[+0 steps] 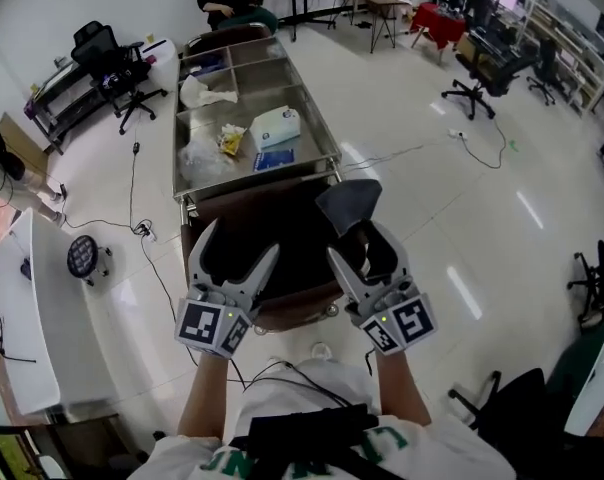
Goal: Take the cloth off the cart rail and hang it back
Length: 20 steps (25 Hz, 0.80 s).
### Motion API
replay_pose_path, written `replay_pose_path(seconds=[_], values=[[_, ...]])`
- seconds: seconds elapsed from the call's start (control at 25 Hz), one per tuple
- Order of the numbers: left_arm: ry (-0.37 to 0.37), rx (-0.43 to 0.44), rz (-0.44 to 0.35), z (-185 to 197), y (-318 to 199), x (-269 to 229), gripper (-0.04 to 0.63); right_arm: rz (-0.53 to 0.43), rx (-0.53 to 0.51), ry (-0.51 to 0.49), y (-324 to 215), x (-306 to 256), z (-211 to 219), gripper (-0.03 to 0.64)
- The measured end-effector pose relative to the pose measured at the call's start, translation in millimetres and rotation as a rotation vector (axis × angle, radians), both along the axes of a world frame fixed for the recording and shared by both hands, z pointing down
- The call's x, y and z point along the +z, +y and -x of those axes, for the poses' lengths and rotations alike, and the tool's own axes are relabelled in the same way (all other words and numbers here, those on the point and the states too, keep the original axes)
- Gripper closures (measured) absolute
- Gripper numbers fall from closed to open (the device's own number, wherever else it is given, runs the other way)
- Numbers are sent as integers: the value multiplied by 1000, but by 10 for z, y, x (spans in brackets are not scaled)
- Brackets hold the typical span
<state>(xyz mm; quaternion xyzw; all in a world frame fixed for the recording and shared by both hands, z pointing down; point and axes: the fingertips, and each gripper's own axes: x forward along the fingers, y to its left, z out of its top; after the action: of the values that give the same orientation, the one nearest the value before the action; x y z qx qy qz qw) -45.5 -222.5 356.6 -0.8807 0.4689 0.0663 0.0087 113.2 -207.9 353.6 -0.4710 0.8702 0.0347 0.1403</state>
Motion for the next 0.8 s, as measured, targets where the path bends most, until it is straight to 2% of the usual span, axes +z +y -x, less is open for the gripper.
replay_pose_path(seconds=[0.24,0.4,0.52,0.68,0.8], values=[[4,-216,-2,852,384,212,190,-4,-78,45,-36,26,453,308],[-9,-301,15,1244,547,368,195,22,-74,89,-42,110,635,313],[-4,-310,12,1306,601,300,196,29,-87,91,-24,144,743,313],[14,-255,76,1236,595,392,207,14,-104,103,31,127,828,313],[10,-233,87,1200,609,482,207,9,-108,113,64,110,850,313]])
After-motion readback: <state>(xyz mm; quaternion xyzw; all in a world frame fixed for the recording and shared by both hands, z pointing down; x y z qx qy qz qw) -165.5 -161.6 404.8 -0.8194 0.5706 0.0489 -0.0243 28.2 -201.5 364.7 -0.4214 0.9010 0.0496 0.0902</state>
